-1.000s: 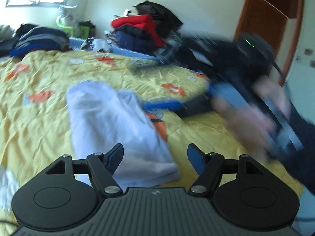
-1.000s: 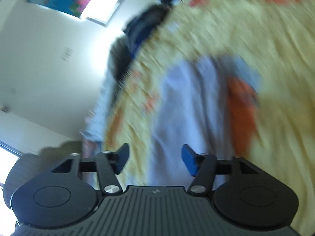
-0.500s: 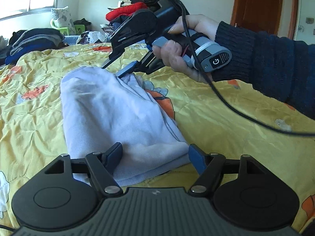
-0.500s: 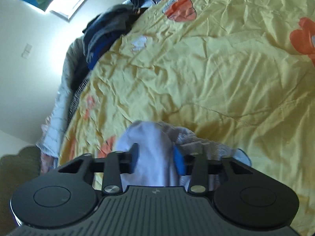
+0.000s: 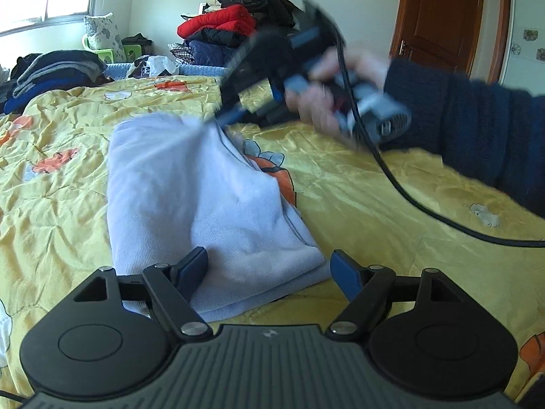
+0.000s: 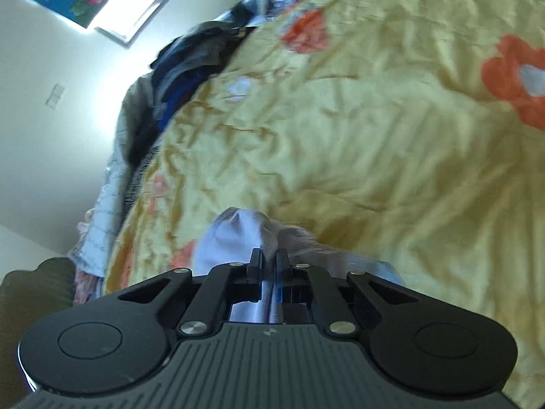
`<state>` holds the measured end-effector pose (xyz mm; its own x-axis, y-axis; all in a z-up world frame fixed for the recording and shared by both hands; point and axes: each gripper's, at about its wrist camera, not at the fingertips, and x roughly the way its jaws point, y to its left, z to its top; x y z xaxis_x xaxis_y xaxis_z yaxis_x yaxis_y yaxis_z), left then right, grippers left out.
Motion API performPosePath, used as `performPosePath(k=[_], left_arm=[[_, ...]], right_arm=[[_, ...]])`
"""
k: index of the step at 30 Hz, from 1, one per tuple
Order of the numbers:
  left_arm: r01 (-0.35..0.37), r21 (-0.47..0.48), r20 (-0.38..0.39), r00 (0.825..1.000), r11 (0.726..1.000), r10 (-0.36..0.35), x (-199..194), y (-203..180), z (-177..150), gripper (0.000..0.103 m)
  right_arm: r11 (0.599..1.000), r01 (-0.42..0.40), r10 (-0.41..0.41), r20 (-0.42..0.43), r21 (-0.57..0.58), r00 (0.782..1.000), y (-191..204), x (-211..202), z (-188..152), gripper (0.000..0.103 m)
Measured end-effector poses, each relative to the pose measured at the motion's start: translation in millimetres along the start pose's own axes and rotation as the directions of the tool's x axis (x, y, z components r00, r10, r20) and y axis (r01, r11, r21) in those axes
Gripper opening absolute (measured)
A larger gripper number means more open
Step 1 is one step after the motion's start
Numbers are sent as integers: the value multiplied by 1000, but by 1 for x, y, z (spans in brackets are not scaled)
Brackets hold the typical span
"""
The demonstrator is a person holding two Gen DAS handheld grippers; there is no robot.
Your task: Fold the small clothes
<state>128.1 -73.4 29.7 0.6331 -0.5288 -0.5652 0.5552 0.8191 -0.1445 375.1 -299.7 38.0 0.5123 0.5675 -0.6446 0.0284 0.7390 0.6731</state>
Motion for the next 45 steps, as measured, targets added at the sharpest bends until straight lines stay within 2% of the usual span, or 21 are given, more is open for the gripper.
performPosePath(k=[1, 3, 4, 7, 9, 10, 11, 14, 17, 19, 20, 25, 27, 28, 29, 30, 32, 34, 37, 41, 45], left_arm=[[0, 0, 2, 1000, 1000, 0, 0, 0, 0, 79], [3, -3, -1, 1000, 1000, -3, -1, 0, 1, 79], [8, -12, -8, 1000, 1000, -8, -2, 1, 3, 79], [31, -76, -18, 999, 997, -32, -10, 7, 11, 79], [27, -93, -23, 999, 995, -29, -11, 10, 13, 79], [21, -84, -24, 999, 996, -23, -11, 10, 12, 79], [12, -66, -23, 1000, 998, -14, -10, 7, 11, 79], [-19, 9, -30, 999, 1000, 20, -6, -6, 10, 79], [-36, 57, -45, 998, 998, 38, 1, -16, 7, 79], [-47, 68, -51, 997, 997, 51, 7, -18, 1, 80], [-55, 76, -47, 997, 996, 59, 8, -20, -1, 80], [-54, 63, -36, 998, 997, 56, 8, -19, -5, 80], [-55, 58, -30, 998, 997, 57, 5, -18, -4, 80], [-54, 43, -31, 998, 998, 56, 1, -17, -2, 80], [-55, 19, -31, 998, 998, 55, -4, -14, 1, 81], [-56, -10, -28, 998, 998, 56, -9, -12, 5, 81], [-68, -46, -27, 997, 997, 67, -17, -7, 14, 81], [-116, -47, -51, 992, 992, 114, -15, -3, 21, 81], [-146, -19, -84, 986, 989, 144, -4, -4, 24, 81], [-163, 50, -114, 979, 985, 168, 6, -20, 14, 81], [-170, 56, -112, 978, 984, 176, 9, -24, 13, 81]], right_arm=[[1000, 17, -17, -11, 23, 1000, -11, 4, -2, 7], [998, -36, 35, 9, 56, 999, -23, 5, -8, 8], [997, -43, 42, 11, 66, 999, -24, 5, -8, 17], [997, -22, 21, 11, 80, 1000, -18, 0, -3, 28], [998, 26, -32, 97, 63, 995, -4, -14, 1, 37], [999, 28, -31, 149, 25, 988, 6, -22, 2, 45], [1000, -8, 11, 163, -17, 986, 18, -24, 3, 46], [982, -150, 149, -16, -119, 989, 65, -2, 1, 54], [954, -172, 126, -194, -245, 973, 108, 45, -11, 55], [958, -80, 11, -245, -274, 969, 115, 80, -11, 52], [962, 7, -73, -235, -273, 969, 111, 95, -9, 42], [999, 30, -38, -200, -45, 979, 61, 106, 13, 1], [1000, 8, -11, -187, -17, 982, 56, 98, 10, 2], [1000, -3, 1, -172, -11, 985, 57, 88, 7, 11], [999, -28, 25, -142, -25, 990, 59, 74, 3, 27], [997, -45, 39, -96, -59, 995, 61, 55, -5, 29], [989, -72, 73, -3, -127, 997, 69, 13, -17, 55], [977, -158, 159, -5, -145, 987, 68, -16, -31, 66], [972, -167, 153, -90, -165, 984, 61, -26, -49, 67], [973, -7, -21, -118, -231, 993, 45, -11, -75, 62], [964, -43, 27, -64, -264, 998, 37, -16, -90, 63]])
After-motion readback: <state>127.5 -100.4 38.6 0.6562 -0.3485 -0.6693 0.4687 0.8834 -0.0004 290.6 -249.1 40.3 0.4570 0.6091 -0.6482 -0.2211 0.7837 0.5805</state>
